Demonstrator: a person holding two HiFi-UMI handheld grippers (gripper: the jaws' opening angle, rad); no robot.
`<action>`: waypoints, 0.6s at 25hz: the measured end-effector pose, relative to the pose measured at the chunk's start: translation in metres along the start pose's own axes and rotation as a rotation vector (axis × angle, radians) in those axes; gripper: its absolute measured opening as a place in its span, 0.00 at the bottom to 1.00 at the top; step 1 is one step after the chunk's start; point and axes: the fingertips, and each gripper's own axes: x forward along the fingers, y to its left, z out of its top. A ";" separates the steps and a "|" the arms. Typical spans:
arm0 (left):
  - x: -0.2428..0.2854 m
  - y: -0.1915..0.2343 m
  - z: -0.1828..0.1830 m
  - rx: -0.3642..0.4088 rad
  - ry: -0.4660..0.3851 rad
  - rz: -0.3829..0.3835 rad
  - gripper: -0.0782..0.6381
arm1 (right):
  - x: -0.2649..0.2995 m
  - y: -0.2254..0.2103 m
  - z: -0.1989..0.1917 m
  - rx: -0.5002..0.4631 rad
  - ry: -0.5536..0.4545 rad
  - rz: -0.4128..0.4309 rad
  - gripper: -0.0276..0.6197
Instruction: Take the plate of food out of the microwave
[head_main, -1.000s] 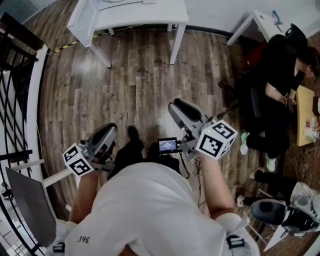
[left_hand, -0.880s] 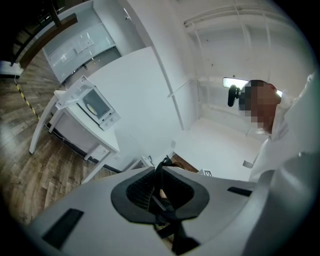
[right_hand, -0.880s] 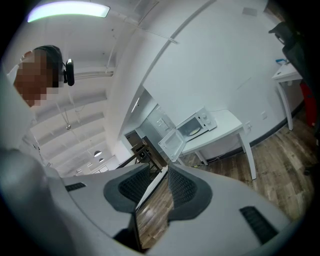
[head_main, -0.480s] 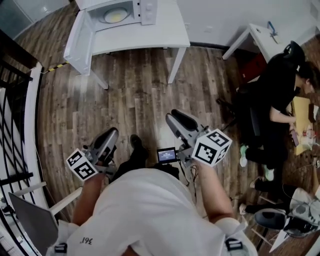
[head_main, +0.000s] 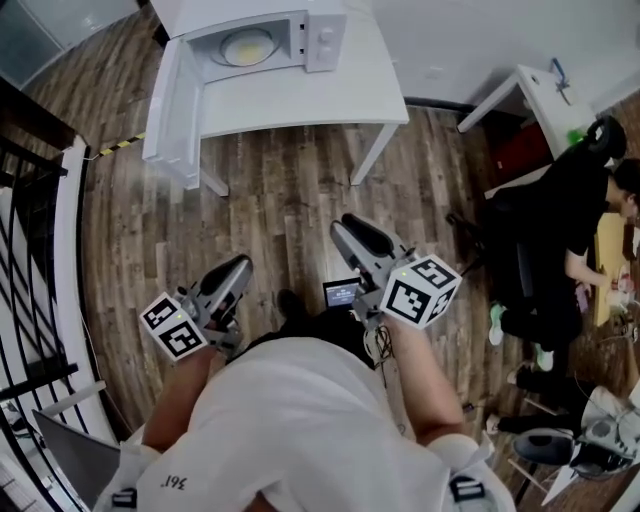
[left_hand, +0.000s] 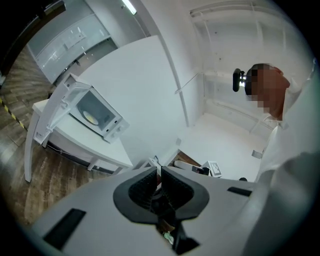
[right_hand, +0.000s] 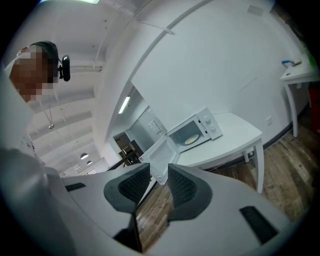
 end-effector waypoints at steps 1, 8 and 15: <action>0.002 0.006 0.004 0.001 0.007 0.001 0.14 | 0.008 -0.002 0.001 0.001 0.002 -0.002 0.22; 0.026 0.038 0.024 -0.012 0.038 0.002 0.15 | 0.046 -0.024 0.022 0.008 0.014 -0.018 0.22; 0.073 0.076 0.034 -0.007 0.025 0.024 0.15 | 0.082 -0.071 0.045 -0.008 0.036 0.013 0.22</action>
